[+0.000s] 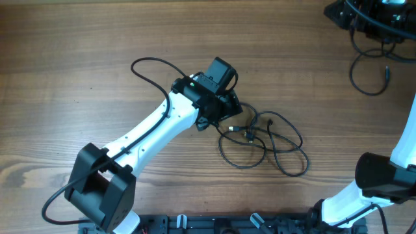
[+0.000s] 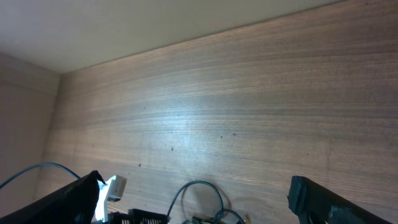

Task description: Untangle cables

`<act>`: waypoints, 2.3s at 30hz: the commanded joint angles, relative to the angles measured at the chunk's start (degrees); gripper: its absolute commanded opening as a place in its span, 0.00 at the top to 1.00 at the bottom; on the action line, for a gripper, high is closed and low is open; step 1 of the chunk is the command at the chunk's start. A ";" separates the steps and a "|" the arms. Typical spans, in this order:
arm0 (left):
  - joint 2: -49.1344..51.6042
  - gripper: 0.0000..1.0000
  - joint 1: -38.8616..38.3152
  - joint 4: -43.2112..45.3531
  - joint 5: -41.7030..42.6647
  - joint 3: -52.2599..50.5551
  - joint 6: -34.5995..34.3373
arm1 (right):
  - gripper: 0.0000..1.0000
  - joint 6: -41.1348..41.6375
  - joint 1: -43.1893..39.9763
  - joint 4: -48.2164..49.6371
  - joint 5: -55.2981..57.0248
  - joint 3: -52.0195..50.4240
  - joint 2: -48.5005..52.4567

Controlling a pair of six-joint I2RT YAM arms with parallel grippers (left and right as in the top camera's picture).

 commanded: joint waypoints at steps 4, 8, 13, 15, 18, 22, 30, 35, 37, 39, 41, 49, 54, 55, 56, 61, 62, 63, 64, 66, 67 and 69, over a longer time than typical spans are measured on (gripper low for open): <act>0.31 0.22 -0.15 1.64 -1.42 -5.03 -4.63 | 0.00 -1.14 0.09 -0.22 0.96 -0.26 0.59; 0.31 0.29 -0.15 3.06 -1.38 -7.58 -4.63 | 0.00 -1.18 0.09 -0.22 1.40 -0.26 0.59; 0.33 0.36 -1.03 3.17 -1.38 -8.63 -7.34 | 0.00 -1.18 0.09 -0.35 2.91 -0.26 0.59; 0.33 0.37 -2.25 3.58 -1.38 -8.74 -7.61 | 0.00 -1.20 0.09 -0.57 2.91 -0.26 0.59; 0.37 0.37 -4.35 3.72 -1.40 -8.90 -8.02 | 0.00 -1.20 0.09 -0.70 2.91 -0.26 0.59; 0.37 0.39 -5.51 3.93 -1.44 -8.96 -9.33 | 0.00 -1.20 0.09 -0.87 2.91 -0.26 0.59; 0.50 0.53 -5.77 8.11 -1.40 -10.45 -11.17 | 0.00 -1.18 0.09 -0.94 2.89 -0.26 0.59; 1.03 0.56 -7.08 9.53 -1.42 -11.41 -12.33 | 0.00 -1.20 0.09 -1.01 2.89 -0.26 0.59; 1.33 0.59 -7.32 9.55 -1.44 -11.41 -12.33 | 0.00 -1.22 0.09 -1.01 2.91 -0.26 0.59; 1.36 0.66 -7.32 9.53 -1.46 -11.45 -12.31 | 0.00 -1.20 0.09 -1.01 2.91 -0.26 0.59; 1.36 0.68 -7.32 9.40 -1.44 -11.47 -12.26 | 0.00 -1.27 0.09 -1.01 2.91 -0.26 0.59; 1.33 0.41 -6.60 8.48 -6.43 -11.56 -11.17 | 0.00 -1.64 0.09 -0.81 3.37 -0.66 0.61; 1.33 0.41 -4.66 7.98 -4.31 -11.47 -5.66 | 0.00 -1.64 0.09 -0.87 3.34 -0.66 1.57; 1.33 0.41 -5.11 8.00 -4.17 -11.52 -5.84 | 0.00 -1.66 0.09 -0.87 3.34 -0.66 1.60; 1.33 0.41 -5.66 8.17 -4.17 -11.58 -5.88 | 0.00 -1.62 0.09 -0.87 3.34 -0.66 1.64; 1.81 0.46 -8.00 8.74 -4.42 -11.78 -7.65 | 0.00 -1.64 0.09 -0.85 3.30 -0.66 1.64; 2.49 0.48 -8.31 9.42 -4.44 -11.78 -8.44 | 0.00 -1.66 0.09 -0.85 3.30 -0.66 1.64; 3.08 0.49 -8.39 9.79 -4.42 -11.78 -9.20 | 0.00 -1.64 0.09 -0.83 3.30 -0.66 1.64; 3.50 0.50 -8.39 10.12 -4.33 -11.78 -9.35 | 0.00 -1.66 0.09 -0.85 3.30 -0.66 1.64; 4.63 0.59 -8.39 10.80 -4.11 -11.78 -9.31 | 0.00 -1.64 0.09 -0.87 3.30 -0.66 1.64; 4.66 0.66 -8.39 10.86 -4.22 -11.78 -9.27 | 0.00 -1.62 0.09 -0.87 3.30 -0.66 1.64; 4.63 0.94 -8.37 11.63 -4.44 -11.76 -8.57 | 0.00 -1.62 0.09 -0.92 3.30 -0.66 1.64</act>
